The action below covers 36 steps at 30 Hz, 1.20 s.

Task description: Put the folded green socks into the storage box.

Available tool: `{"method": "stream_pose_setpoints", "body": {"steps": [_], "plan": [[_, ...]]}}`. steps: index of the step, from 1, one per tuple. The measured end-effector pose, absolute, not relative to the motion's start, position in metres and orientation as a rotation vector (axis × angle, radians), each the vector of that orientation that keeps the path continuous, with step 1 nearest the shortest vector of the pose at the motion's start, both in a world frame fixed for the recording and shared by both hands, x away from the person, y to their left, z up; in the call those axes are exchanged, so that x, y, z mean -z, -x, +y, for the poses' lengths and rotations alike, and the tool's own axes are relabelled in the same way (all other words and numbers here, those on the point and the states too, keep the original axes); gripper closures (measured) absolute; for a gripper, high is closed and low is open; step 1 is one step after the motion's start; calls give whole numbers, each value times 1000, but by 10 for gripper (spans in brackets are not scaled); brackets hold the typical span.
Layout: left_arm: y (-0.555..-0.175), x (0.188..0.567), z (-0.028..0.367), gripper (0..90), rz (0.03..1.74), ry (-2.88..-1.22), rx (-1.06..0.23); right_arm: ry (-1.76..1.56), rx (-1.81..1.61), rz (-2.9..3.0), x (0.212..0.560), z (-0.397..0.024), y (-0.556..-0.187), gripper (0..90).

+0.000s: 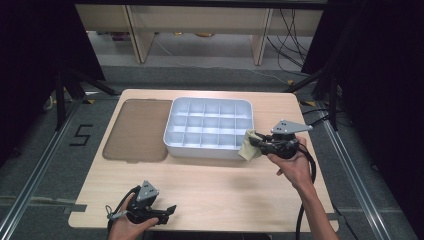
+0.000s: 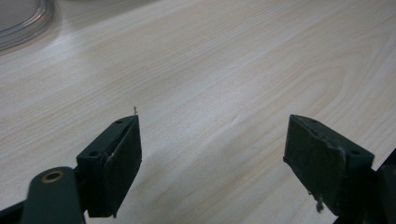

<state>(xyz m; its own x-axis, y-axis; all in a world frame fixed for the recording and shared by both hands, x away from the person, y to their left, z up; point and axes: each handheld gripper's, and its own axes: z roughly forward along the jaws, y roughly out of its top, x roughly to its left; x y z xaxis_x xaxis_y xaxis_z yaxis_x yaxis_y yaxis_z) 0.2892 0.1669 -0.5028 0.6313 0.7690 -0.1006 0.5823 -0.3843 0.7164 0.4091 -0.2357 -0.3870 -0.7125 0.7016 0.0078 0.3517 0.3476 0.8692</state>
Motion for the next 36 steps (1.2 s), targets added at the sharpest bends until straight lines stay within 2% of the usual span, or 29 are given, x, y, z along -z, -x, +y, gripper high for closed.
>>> {"method": "stream_pose_setpoints", "body": {"steps": [7, 11, 36], "plan": [[-291, 501, 171, 187, 1014, -2178, -336, -975, -1288, 2233, 386, -232, -421, 743], [-289, 502, 167, 187, 1051, -2110, -323, -976, -1262, 2229, 385, -234, -430, 743], [-289, 501, 168, 187, 1043, -2120, -328, -1014, -1155, 2226, 388, -224, -466, 742]]}}
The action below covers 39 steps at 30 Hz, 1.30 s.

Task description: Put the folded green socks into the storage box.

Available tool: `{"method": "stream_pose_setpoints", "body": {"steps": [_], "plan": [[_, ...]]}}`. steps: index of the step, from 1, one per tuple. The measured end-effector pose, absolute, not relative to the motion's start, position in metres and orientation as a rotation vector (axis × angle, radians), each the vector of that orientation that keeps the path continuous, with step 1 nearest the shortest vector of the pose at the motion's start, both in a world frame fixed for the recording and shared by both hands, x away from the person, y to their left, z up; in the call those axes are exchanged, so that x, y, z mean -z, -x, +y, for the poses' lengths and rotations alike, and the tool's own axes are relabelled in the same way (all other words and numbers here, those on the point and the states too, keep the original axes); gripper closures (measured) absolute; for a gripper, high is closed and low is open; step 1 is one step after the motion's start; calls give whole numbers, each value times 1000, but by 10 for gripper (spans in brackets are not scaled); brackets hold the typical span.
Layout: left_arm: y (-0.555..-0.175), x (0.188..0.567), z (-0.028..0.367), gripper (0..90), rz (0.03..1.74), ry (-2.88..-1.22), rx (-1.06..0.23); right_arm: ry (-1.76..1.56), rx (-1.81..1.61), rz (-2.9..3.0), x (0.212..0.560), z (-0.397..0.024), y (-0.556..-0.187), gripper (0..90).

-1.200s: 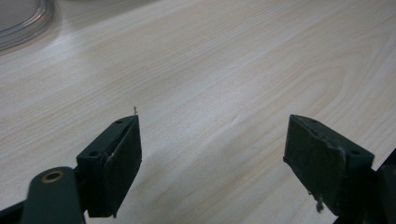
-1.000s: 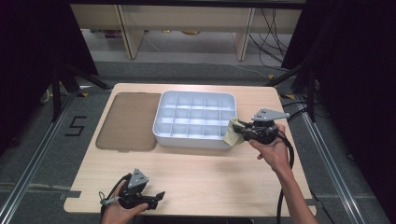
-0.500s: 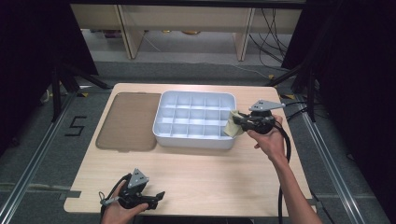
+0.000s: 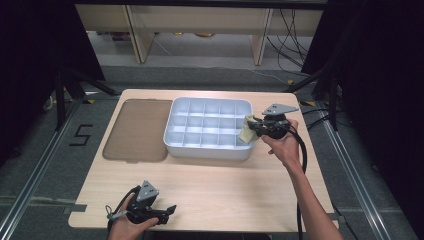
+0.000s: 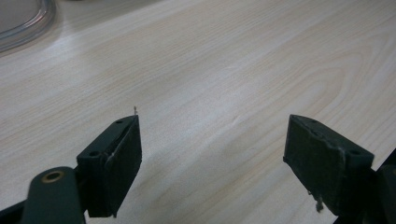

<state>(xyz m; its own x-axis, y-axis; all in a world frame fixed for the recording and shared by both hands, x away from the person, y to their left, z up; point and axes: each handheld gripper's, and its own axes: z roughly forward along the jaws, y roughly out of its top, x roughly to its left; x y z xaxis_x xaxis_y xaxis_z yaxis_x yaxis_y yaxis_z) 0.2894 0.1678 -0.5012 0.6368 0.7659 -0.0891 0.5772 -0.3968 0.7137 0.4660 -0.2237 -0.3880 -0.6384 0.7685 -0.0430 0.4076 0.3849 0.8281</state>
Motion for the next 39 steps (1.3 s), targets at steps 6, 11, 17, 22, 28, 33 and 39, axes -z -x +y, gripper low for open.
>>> {"method": "stream_pose_setpoints", "body": {"steps": [6, 11, 17, 22, 28, 33, 39], "plan": [[-289, 501, 168, 187, 1044, -2119, -329, -1010, -1134, 2220, 392, -222, -471, 741], [-289, 500, 168, 187, 1042, -2127, -330, -1004, -1113, 2233, 397, -219, -474, 740], [-289, 501, 168, 187, 1043, -2122, -331, -978, -1052, 2245, 404, -212, -477, 739], [-289, 501, 168, 187, 1046, -2120, -332, -951, -1004, 2253, 409, -208, -481, 738], [-289, 501, 168, 187, 1043, -2120, -328, -939, -939, 2271, 418, -202, -483, 738], [-289, 501, 168, 187, 1042, -2123, -328, -895, -895, 2295, 424, -200, -485, 737], [-289, 501, 168, 188, 1041, -2126, -332, -898, -851, 2297, 430, -193, -483, 735]]}}
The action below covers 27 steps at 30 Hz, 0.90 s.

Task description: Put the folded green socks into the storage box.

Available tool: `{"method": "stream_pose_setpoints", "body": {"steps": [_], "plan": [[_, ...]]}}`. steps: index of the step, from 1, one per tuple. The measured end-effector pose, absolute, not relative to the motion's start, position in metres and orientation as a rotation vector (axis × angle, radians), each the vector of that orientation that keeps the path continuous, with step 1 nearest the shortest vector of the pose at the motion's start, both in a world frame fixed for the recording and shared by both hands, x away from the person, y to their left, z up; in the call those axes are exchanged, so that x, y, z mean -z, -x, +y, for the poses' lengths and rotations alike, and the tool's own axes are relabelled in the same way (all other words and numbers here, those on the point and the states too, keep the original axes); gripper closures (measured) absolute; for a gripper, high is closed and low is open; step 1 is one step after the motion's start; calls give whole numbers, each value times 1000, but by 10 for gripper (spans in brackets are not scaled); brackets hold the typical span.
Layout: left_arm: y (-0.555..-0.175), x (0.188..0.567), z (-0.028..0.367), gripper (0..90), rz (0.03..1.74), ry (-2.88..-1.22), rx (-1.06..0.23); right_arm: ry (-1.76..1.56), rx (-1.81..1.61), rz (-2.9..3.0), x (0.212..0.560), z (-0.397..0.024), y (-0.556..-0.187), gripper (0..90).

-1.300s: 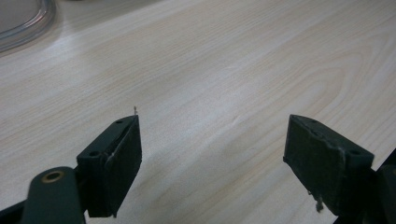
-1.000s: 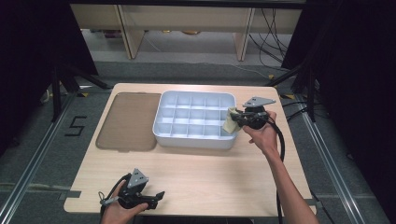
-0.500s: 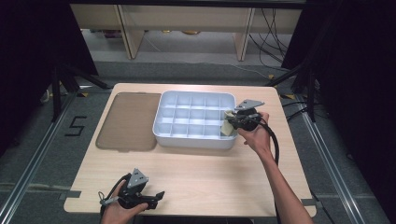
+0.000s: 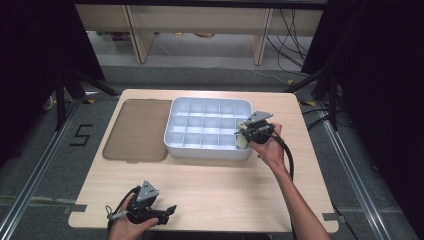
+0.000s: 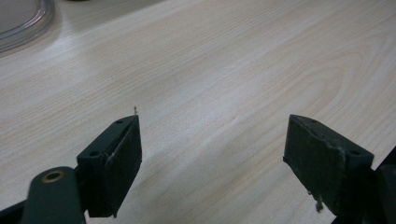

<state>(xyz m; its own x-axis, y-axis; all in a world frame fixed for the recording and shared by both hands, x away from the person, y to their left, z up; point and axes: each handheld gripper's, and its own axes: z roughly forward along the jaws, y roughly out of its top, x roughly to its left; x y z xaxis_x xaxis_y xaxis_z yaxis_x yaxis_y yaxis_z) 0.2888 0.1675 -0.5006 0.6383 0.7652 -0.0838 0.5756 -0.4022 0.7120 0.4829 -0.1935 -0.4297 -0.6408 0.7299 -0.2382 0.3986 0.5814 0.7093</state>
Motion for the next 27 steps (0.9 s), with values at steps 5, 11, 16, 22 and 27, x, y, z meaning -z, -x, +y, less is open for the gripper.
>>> {"method": "stream_pose_setpoints", "body": {"steps": [5, 11, 16, 22, 27], "plan": [[-289, 501, 167, 188, 1042, -2123, -327, -865, -831, 2317, 433, -191, -482, 734], [-289, 501, 168, 187, 1039, -2131, -332, -854, -808, 2330, 442, -189, -479, 734], [-289, 501, 167, 188, 1036, -2134, -335, -838, -783, 2342, 448, -188, -478, 734], [-289, 502, 167, 188, 1049, -2126, -326, -858, -789, 2343, 454, -188, -478, 719], [-289, 501, 168, 188, 1038, -2146, -327, -887, -820, 2343, 452, -190, -479, 653]]}}
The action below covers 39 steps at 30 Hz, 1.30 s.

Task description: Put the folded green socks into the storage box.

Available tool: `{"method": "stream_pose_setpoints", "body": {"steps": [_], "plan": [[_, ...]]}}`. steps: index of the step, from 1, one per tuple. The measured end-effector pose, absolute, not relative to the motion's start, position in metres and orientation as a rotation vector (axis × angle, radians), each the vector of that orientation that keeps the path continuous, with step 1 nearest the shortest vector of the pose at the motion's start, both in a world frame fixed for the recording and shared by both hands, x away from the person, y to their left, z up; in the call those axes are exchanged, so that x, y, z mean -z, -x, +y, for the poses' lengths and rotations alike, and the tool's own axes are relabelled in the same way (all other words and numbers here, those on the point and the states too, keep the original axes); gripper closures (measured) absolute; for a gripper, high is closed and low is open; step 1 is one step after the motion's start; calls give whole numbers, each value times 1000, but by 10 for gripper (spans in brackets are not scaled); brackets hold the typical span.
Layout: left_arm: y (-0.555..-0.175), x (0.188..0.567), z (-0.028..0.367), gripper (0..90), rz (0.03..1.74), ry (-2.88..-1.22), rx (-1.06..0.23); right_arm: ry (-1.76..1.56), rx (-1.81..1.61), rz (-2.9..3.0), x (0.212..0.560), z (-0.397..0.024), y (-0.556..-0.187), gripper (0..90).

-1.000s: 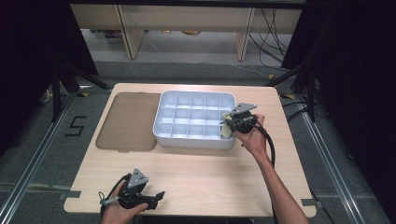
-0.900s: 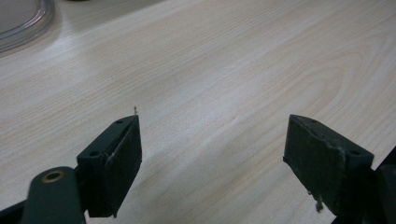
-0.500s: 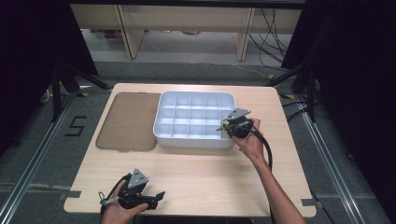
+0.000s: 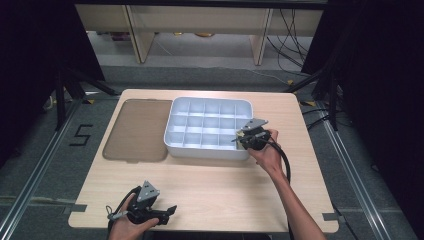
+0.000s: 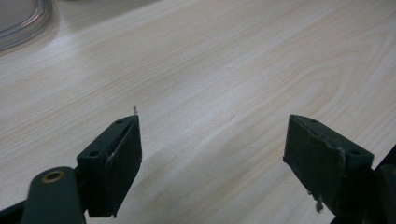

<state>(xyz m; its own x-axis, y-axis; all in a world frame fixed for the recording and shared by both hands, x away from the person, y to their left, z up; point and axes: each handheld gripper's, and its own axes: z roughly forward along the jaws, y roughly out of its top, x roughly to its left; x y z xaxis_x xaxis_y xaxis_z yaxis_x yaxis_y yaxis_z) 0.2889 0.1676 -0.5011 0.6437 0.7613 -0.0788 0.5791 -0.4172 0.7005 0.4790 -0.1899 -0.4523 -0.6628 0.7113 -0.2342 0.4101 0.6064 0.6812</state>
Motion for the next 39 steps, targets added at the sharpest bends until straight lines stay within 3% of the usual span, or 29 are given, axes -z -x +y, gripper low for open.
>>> {"method": "stream_pose_setpoints", "body": {"steps": [4, 8, 14, 28, 39], "plan": [[-289, 502, 166, 188, 1050, -2124, -324, -920, -885, 2318, 442, -193, -479, 621], [-289, 501, 168, 187, 1032, -2158, -332, -908, -982, 2285, 423, -200, -478, 751], [-288, 501, 167, 188, 1043, -2136, -331, -944, -960, 2311, 419, -199, -478, 806], [-288, 502, 166, 188, 1045, -2120, -324, -1068, -807, 2408, 450, -188, -489, 819], [-289, 500, 169, 187, 1018, -2172, -333, -1047, -691, 2491, 452, -182, -496, 826]]}}
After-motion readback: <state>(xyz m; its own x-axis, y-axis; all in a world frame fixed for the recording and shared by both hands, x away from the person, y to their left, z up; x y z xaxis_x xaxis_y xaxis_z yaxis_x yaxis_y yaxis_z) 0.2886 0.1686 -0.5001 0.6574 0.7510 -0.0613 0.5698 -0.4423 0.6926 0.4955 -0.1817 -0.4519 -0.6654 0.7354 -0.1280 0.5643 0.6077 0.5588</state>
